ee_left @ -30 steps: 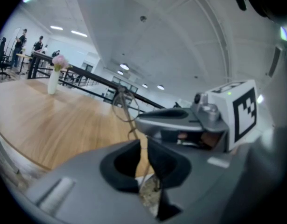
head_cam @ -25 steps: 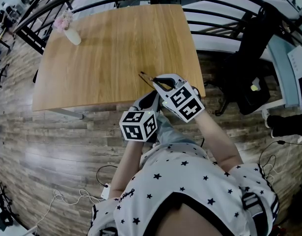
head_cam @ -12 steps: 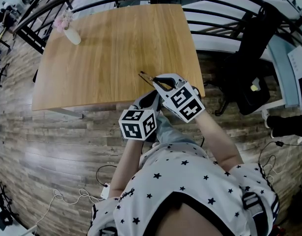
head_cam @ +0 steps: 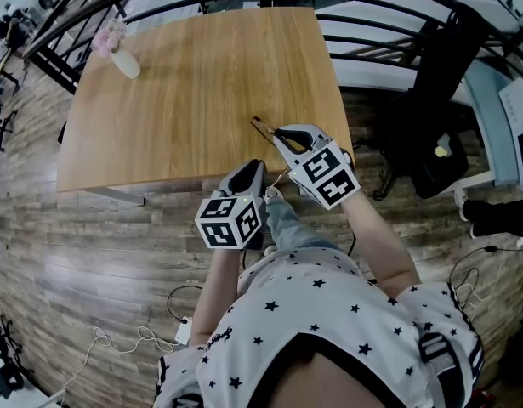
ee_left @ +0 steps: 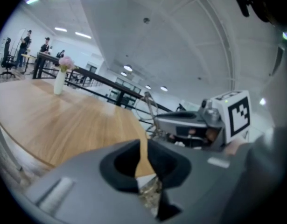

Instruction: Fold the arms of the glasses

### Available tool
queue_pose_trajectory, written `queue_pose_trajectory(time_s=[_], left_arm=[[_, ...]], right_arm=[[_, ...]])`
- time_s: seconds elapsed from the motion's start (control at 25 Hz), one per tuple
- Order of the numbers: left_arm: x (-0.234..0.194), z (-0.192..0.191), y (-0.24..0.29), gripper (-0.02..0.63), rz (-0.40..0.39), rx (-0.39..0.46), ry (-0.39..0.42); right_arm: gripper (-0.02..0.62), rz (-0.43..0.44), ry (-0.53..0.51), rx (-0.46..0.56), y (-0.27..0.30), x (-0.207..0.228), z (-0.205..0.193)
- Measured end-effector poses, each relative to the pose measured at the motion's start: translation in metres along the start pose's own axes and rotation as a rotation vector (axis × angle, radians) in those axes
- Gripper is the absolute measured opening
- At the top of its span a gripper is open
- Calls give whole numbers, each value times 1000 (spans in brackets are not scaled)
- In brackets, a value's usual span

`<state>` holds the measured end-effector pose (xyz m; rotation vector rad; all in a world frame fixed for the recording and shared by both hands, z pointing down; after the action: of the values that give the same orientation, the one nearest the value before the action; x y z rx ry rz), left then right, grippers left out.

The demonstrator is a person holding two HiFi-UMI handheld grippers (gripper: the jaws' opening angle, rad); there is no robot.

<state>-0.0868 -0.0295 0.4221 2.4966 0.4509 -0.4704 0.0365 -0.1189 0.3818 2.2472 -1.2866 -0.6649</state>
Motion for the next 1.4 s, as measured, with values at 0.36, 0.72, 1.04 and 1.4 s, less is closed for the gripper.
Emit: queue_pose_trajectory(time_s=[0.36,0.72,1.04,1.4], left_arm=[[-8,-13,-14,60,33,35,-10],[-6,-25,-25,117,18,65,20],[-4,-33,-28,165,26,41,48],[-15,-34,-23,173,135,32,58]], right_arm=[[21,-56,42,27,-8,13,-1],[21,-99,55,29,-12,22,2],[21,-129,67,57,-16,33,12],[21,-110,78,91,-23,31,21]])
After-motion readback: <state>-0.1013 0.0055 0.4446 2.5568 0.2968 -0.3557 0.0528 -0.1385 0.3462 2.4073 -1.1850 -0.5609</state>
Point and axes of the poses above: the fingertips, and each gripper's own axes: y forward along the fingers, x to its right, z out of its top, the point moved 9 cm from there along -y, backward along the fingers, and after that the axes turned 9 degrees about -x, right-handed, at the moved point
